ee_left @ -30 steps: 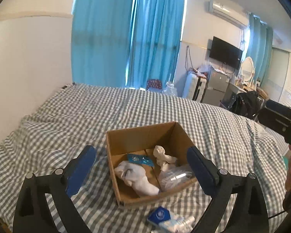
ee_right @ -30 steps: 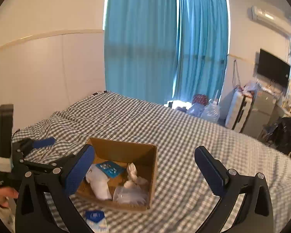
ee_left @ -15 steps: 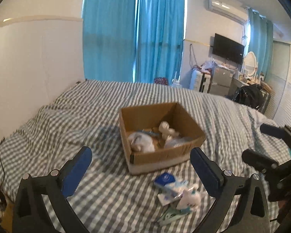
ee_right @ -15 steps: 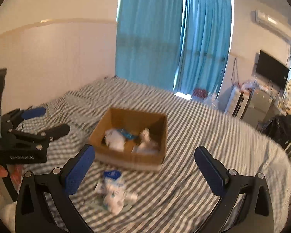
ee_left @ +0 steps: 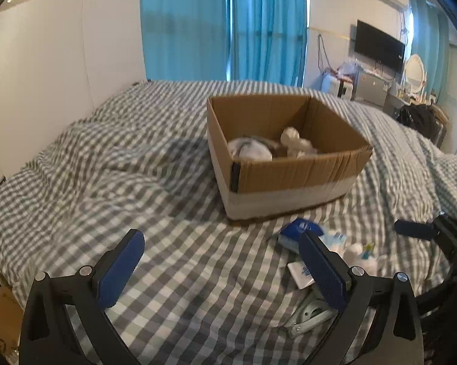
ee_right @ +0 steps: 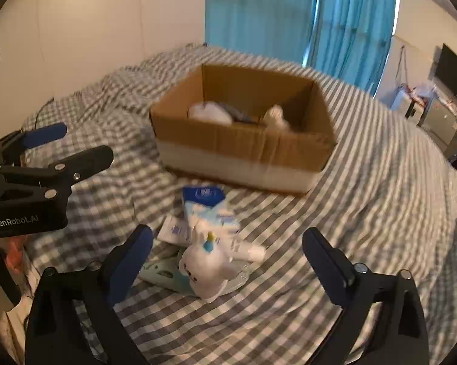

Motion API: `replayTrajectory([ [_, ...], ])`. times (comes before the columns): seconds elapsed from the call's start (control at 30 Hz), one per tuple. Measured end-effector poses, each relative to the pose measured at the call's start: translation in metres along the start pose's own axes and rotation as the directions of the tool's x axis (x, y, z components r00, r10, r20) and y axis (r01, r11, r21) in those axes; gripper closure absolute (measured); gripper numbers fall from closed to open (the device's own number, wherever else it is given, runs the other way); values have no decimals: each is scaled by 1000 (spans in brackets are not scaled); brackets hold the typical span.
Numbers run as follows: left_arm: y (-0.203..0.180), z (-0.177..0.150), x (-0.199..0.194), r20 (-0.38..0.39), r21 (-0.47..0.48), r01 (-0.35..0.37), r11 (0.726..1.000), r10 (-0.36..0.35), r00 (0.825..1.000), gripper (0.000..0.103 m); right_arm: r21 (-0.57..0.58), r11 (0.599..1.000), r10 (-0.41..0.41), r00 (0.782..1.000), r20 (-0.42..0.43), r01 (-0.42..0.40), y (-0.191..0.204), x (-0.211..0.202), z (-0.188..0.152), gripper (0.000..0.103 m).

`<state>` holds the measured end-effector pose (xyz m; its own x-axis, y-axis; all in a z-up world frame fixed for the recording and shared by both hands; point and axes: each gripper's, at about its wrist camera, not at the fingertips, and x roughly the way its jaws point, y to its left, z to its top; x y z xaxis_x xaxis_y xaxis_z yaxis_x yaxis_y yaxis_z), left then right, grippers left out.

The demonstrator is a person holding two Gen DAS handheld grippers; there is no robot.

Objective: Organize objects
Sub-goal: 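Grasp the blue tissue pack with the left gripper while the right gripper grasps the bear plush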

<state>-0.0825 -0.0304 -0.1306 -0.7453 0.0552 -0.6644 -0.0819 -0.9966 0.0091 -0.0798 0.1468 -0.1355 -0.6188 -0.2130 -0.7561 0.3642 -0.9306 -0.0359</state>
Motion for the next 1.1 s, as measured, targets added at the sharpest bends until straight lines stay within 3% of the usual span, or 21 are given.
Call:
replayTrajectory([
  [0.07, -2, -6, 8, -22, 7, -6, 1000, 7, 1000, 0, 8, 1000, 21, 999, -33, -21, 1, 14, -7, 10],
  [0.2, -6, -17, 20, -70, 9, -6, 1000, 6, 998, 0, 14, 998, 70, 990, -121, -69, 4, 41, -27, 42],
  [0.23, -8, -20, 23, -89, 7, 0, 1000, 1, 996, 0, 6, 997, 77, 987, -138, -77, 5, 46, -31, 56],
  [0.37, -19, -30, 26, -134, 6, 17, 1000, -16, 991, 0, -29, 997, 70, 989, -132, -74, 5, 39, -35, 55],
  [0.5, -34, -31, 27, -158, -5, 44, 999, -44, 986, 0, -40, 997, 67, 995, -74, -70, -5, 14, -31, 55],
  [0.77, -73, -21, 32, -188, -15, 115, 993, -116, 975, 0, 43, 999, -30, 1000, -10, 30, -64, -18, -19, 55],
  [0.97, -97, -8, 53, -179, -38, 59, 998, -65, 982, 0, 47, 996, -81, 997, -11, 81, -94, -13, -5, 55],
  [1.1, -108, -7, 71, -162, -32, 4, 999, -9, 987, 0, 101, 993, -53, 999, -5, 53, -106, -1, -12, 55],
])
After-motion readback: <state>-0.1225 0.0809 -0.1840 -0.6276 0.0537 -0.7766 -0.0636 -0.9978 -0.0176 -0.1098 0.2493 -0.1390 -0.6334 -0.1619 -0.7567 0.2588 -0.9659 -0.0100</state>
